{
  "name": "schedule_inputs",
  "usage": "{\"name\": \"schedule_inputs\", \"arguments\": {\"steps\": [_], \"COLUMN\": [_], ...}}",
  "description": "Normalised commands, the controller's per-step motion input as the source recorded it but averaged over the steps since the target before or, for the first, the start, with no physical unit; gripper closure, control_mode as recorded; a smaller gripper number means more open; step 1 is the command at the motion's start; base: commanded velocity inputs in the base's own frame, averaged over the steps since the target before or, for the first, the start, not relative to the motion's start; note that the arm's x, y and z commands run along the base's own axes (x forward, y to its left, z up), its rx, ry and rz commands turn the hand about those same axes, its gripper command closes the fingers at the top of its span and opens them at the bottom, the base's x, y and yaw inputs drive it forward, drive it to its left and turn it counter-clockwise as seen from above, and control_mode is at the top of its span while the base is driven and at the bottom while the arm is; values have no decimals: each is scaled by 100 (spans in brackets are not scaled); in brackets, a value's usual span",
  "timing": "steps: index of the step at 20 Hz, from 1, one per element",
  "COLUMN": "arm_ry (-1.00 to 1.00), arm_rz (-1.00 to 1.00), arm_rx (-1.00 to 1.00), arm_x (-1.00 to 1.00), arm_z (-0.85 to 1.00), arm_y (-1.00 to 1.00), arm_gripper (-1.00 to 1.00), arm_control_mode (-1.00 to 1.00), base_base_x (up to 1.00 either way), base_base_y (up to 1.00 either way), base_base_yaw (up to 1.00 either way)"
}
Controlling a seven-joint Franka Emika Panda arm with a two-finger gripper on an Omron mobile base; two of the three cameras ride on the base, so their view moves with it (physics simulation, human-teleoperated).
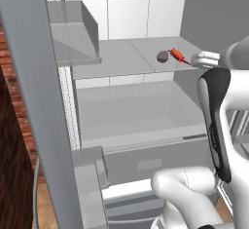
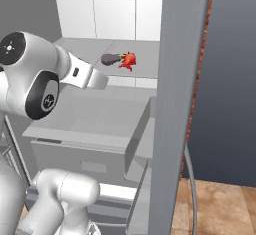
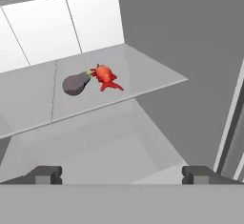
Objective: Place one eggplant and one fish in each tupperware on the nearby counter, to pack two identical lunches.
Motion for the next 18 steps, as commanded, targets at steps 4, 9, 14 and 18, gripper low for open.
{"name": "schedule_inputs", "arguments": {"steps": [4, 9, 14, 18], "arm_ry": [5, 5, 4, 5], "arm_rz": [0, 0, 0, 0], "arm_rx": [2, 0, 0, 0], "arm_x": [72, 76, 70, 57], "arm_z": [0, 0, -2, -14], "arm_y": [-4, -1, -15, -24], "arm_gripper": [-100, -100, -100, -100], "arm_control_mode": [-100, -100, -100, -100], "base_base_x": [0, 0, 0, 0], "base_base_y": [0, 0, 0, 0], "base_base_yaw": [0, 0, 0, 0]}}
